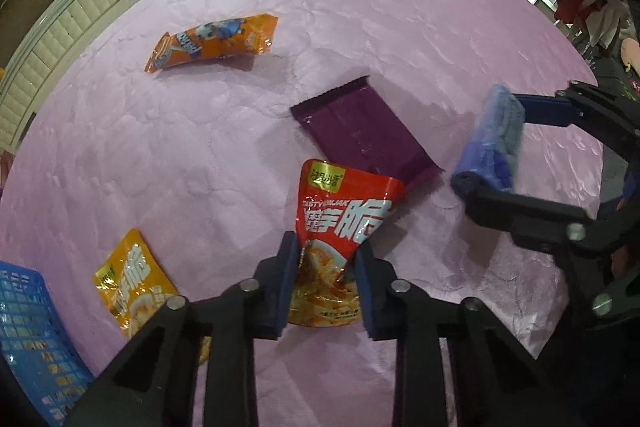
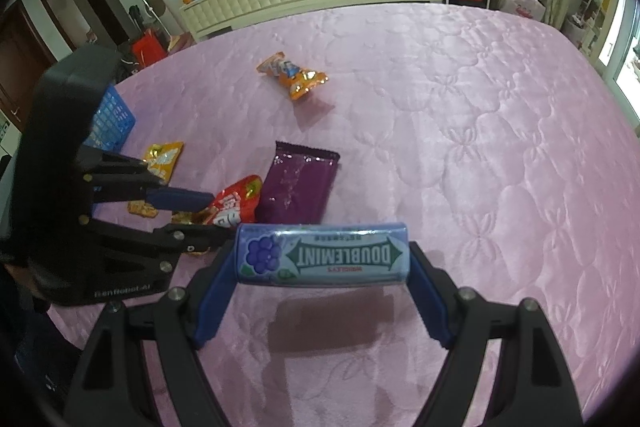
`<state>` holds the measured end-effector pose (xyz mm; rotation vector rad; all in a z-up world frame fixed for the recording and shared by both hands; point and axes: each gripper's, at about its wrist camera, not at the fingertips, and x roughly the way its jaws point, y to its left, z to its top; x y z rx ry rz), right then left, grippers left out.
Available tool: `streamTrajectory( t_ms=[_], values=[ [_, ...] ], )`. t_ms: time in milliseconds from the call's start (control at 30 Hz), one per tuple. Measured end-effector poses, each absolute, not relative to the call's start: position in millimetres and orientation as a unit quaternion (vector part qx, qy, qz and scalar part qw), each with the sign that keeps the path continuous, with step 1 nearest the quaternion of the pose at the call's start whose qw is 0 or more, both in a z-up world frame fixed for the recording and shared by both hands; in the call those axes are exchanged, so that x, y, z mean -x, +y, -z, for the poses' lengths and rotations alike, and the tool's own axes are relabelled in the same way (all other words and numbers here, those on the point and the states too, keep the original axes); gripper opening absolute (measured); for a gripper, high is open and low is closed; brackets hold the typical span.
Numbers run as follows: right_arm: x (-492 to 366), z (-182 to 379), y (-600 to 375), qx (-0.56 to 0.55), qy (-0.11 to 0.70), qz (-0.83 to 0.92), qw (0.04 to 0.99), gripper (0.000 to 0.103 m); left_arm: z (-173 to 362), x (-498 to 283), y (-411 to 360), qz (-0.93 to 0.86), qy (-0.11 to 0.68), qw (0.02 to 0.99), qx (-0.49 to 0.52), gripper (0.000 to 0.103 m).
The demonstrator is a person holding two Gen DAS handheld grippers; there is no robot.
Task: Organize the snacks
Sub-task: 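Grasp the red noodle pack with the left tool, then carry the noodle pack and gum tube over the basket with both tools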
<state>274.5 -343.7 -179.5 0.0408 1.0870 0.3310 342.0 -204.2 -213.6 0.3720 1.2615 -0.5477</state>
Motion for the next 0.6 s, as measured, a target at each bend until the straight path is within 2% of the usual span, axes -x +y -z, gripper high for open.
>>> streamTrajectory(
  t_ms=[100, 233, 600],
  values=[
    [-274.4, 180.5, -342.9, -0.012, 0.514, -0.149, 0.844, 0.083, 214.0, -323.8, -214.5, 0.247, 0.567, 0.765, -0.178, 0.020],
    [-272.0, 180.9, -344.1, -0.020, 0.520, -0.142, 0.842, 0.083, 212.0, -311.1, -200.8, 0.247, 0.569, 0.774, -0.130, 0.017],
    [-236.4, 120.3, -304.8, 0.019, 0.487, -0.158, 0.859, 0.083, 138.1, -247.6, -155.2, 0.226, 0.504, 0.828, -0.099, 0.017]
  ],
)
